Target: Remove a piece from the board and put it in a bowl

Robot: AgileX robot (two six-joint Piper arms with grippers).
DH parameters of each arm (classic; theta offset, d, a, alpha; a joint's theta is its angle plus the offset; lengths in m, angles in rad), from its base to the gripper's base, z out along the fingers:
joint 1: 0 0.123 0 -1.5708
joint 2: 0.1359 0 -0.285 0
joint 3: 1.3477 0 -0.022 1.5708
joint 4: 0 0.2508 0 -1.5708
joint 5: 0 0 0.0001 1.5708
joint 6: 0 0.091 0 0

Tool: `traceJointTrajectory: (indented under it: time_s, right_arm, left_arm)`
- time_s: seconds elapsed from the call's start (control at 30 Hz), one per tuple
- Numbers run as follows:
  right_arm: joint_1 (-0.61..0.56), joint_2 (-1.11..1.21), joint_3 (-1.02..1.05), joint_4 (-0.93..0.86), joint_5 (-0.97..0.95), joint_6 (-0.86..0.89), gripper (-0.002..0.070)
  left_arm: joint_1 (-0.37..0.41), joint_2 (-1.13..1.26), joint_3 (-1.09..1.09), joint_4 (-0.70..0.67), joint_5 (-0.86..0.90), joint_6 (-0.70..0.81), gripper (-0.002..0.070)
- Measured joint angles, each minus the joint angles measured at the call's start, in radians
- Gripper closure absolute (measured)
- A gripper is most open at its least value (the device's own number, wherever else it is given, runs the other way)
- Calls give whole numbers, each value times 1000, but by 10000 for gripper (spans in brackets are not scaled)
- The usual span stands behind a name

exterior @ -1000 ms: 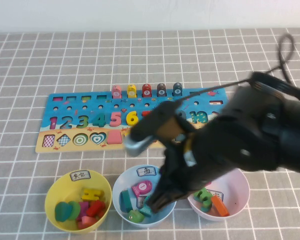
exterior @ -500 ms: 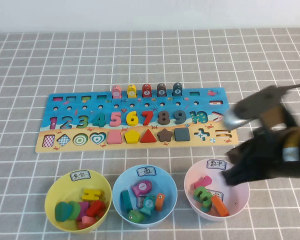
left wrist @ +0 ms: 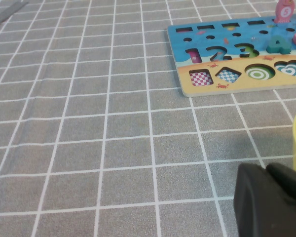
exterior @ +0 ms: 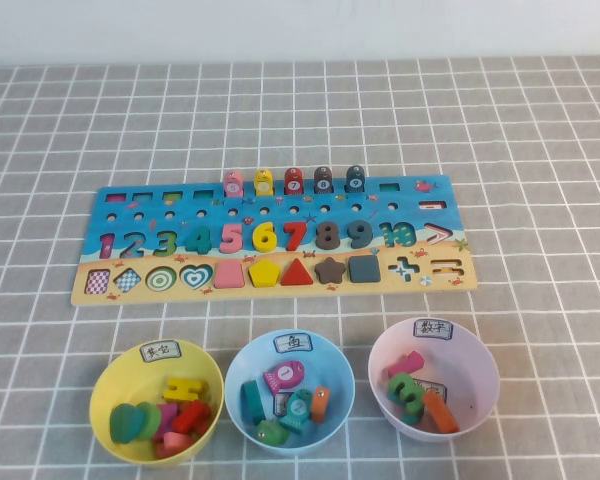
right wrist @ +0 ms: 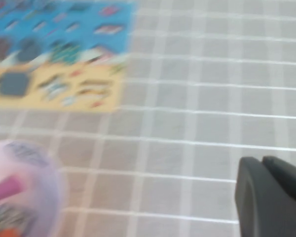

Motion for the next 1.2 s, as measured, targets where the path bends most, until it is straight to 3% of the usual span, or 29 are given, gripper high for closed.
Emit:
traceJointTrajectory:
  time_s: [0.2, 0.37, 0.73, 1.2]
  right_arm:
    - [-184, -244, 184, 0, -49, 0, 694]
    - [-250, -450, 326, 0, -54, 0, 694]
    - [-262, -805, 508, 2, -74, 0, 694]
    - [-262, -829, 518, 13, -154, 0, 694]
  left_arm:
    - [0, 0, 0, 0, 0, 0, 676]
    - [0, 0, 0, 0, 0, 0, 676]
    - [0, 0, 0, 0, 0, 0, 676]
    - [0, -2, 0, 0, 1, 0, 676]
